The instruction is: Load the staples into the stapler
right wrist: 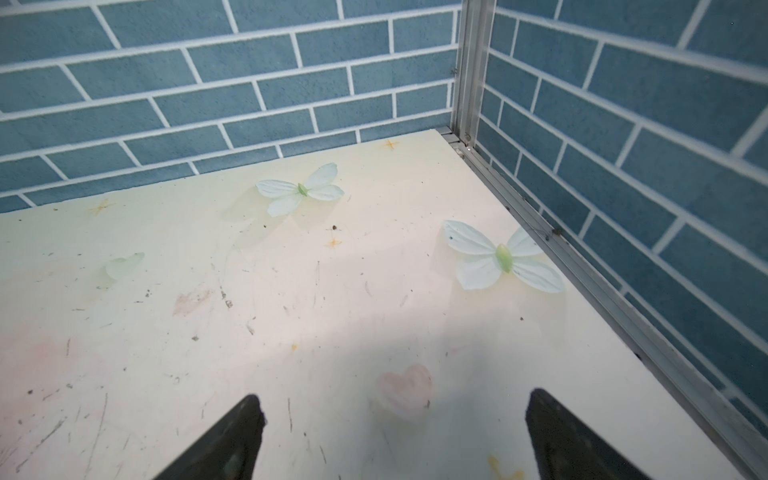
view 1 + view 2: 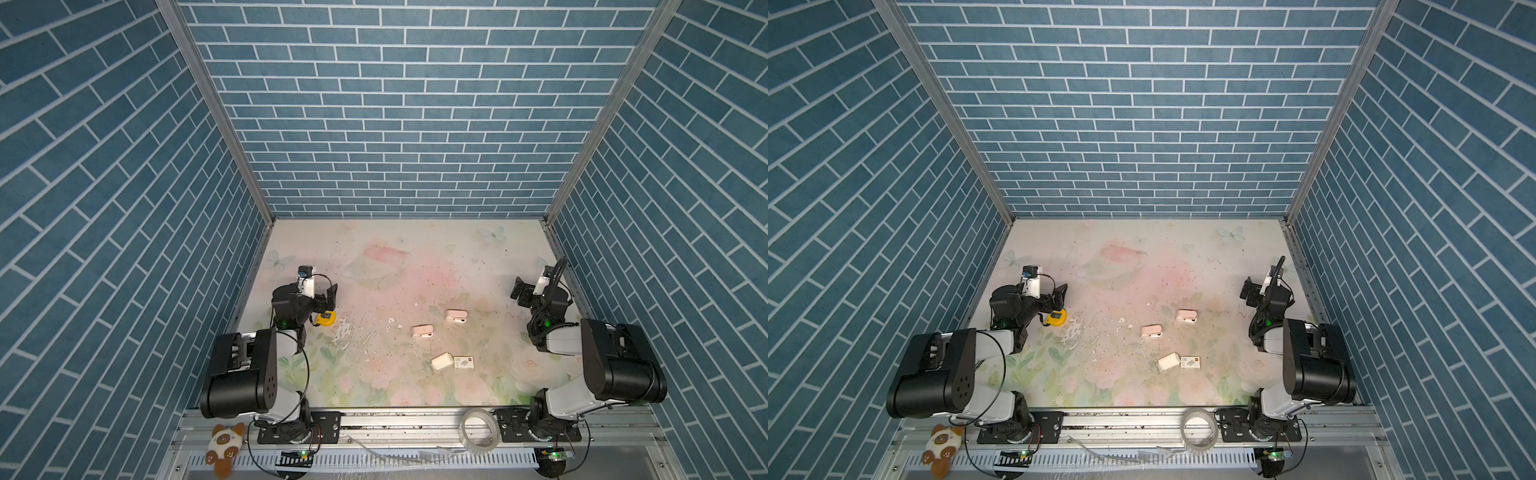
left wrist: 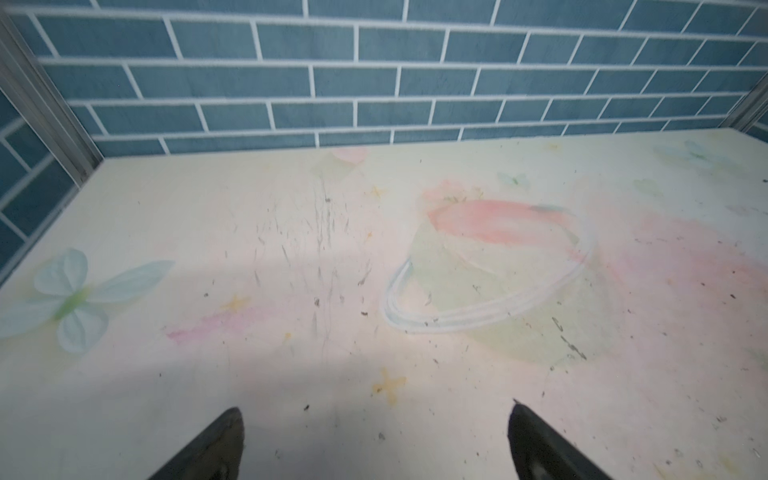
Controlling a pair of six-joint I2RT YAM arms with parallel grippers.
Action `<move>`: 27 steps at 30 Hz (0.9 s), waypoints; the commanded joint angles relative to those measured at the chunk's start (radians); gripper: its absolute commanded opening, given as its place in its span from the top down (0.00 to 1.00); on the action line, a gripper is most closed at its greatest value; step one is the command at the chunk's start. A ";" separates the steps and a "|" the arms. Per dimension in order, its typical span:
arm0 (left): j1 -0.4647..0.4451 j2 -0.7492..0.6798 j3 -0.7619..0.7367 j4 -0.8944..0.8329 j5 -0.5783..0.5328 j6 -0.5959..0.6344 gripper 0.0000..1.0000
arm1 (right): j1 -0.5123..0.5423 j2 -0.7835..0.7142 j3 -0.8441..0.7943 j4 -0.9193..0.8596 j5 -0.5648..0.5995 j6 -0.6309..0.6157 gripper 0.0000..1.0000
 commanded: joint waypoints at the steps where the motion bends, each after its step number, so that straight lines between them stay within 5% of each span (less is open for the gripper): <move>1: -0.010 0.079 -0.077 0.284 -0.032 -0.008 0.00 | -0.001 0.008 0.011 -0.042 -0.021 -0.045 0.04; 7: -0.029 0.050 0.046 0.007 -0.055 0.023 0.00 | 0.002 0.007 0.016 -0.057 -0.043 -0.057 0.01; 27: -0.039 0.048 0.043 0.013 -0.064 0.031 0.00 | 0.006 0.010 0.033 -0.086 -0.078 -0.078 0.01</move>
